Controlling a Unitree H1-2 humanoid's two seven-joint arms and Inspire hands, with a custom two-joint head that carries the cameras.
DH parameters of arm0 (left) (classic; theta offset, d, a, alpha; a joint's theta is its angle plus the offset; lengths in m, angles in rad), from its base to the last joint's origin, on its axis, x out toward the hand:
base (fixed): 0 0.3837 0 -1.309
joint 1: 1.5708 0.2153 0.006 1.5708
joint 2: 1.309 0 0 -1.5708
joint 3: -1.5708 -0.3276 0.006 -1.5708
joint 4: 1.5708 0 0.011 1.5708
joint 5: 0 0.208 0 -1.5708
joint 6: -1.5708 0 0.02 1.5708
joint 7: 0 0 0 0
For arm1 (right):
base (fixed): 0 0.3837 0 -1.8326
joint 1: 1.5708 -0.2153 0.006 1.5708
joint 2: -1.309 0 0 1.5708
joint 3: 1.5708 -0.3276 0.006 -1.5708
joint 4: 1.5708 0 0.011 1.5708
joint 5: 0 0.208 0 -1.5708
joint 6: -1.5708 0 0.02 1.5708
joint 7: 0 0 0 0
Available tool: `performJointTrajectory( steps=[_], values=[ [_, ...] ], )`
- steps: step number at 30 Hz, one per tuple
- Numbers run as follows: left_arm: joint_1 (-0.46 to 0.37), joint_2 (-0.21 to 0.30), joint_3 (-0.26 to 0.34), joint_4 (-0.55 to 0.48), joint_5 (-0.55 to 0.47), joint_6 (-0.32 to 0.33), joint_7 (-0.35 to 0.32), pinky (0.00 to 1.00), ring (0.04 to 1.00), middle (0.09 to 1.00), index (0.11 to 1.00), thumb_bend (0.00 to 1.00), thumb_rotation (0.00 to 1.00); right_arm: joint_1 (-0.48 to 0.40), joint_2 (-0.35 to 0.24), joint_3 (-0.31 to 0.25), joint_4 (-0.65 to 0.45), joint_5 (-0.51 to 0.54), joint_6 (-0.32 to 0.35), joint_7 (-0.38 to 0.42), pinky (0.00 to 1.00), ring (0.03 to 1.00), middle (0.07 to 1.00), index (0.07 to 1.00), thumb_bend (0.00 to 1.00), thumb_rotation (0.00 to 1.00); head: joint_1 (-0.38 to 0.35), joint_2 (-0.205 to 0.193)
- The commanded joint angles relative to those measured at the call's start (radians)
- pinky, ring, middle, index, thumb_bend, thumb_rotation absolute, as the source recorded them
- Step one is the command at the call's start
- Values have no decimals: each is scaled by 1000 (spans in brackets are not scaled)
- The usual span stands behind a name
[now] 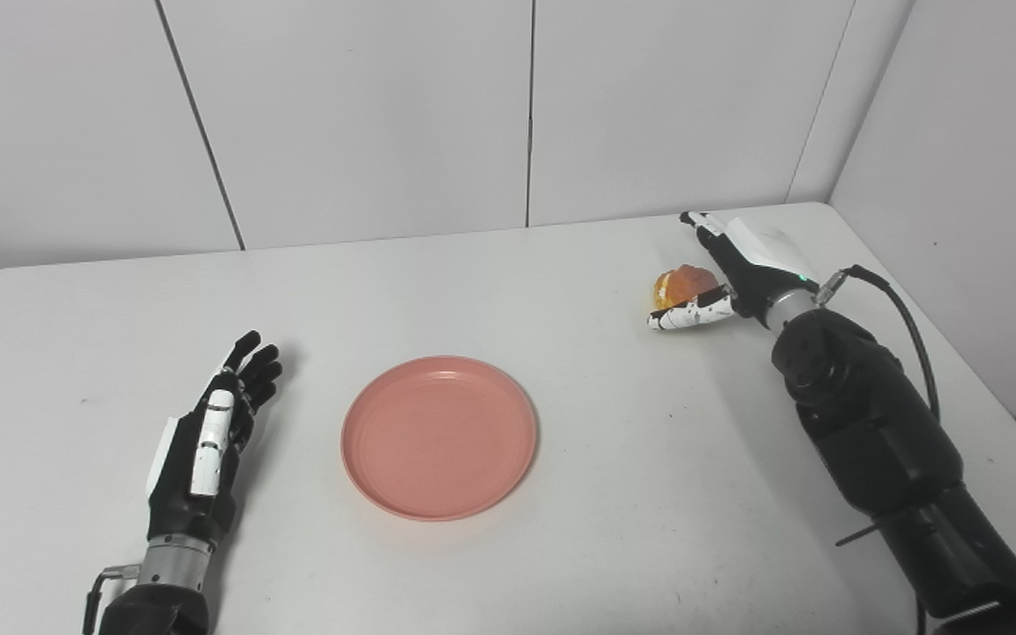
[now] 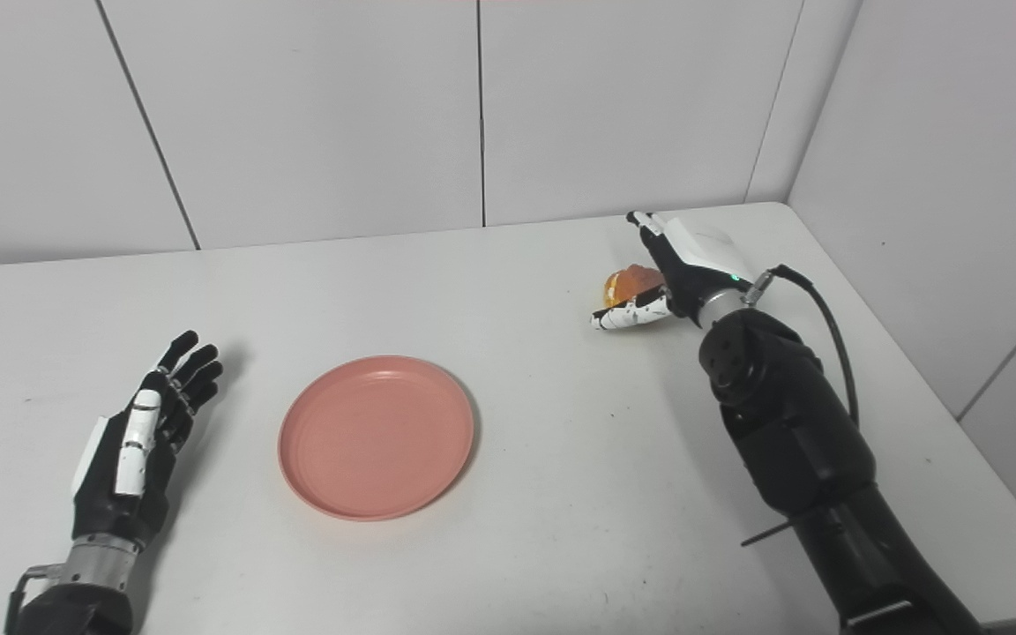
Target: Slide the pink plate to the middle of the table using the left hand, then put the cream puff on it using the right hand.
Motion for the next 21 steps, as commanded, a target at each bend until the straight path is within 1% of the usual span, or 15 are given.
performJointTrajectory(
  steps=[1, 4, 7, 10, 16, 21],
  values=[
    [45, 4, -2, 48, -5, -14, -11, 947, 913, 910, 890, 430, 1000, -76, -27, 5, 14, -10, -18, -35, 750, 904, 956, 936, 889, 389, 4, 2],
    [51, 1, -5, 32, 1, -8, -5, 937, 907, 904, 883, 437, 1000, -89, -33, 18, 40, -11, -15, -38, 744, 894, 949, 931, 883, 392, 7, 5],
    [56, 1, -8, 24, -1, -2, -9, 947, 912, 909, 887, 432, 1000, -96, -32, 18, 71, 3, -24, -56, 759, 895, 940, 922, 883, 378, 11, 6],
    [59, -1, -8, 12, -7, 9, -10, 944, 908, 908, 884, 431, 1000, -103, -30, 20, 96, 13, -28, -67, 748, 885, 937, 916, 880, 357, 11, 7],
    [63, 1, -8, 5, -2, 9, -7, 931, 900, 901, 879, 422, 1000, -120, -24, 21, 147, 39, -31, -82, 743, 876, 936, 914, 872, 343, 15, 9],
    [65, 3, -9, -2, -2, 19, -9, 935, 900, 900, 879, 430, 1000, -138, -22, 27, 182, 56, -30, -88, 769, 894, 943, 919, 864, 330, 14, 12]
  ],
)
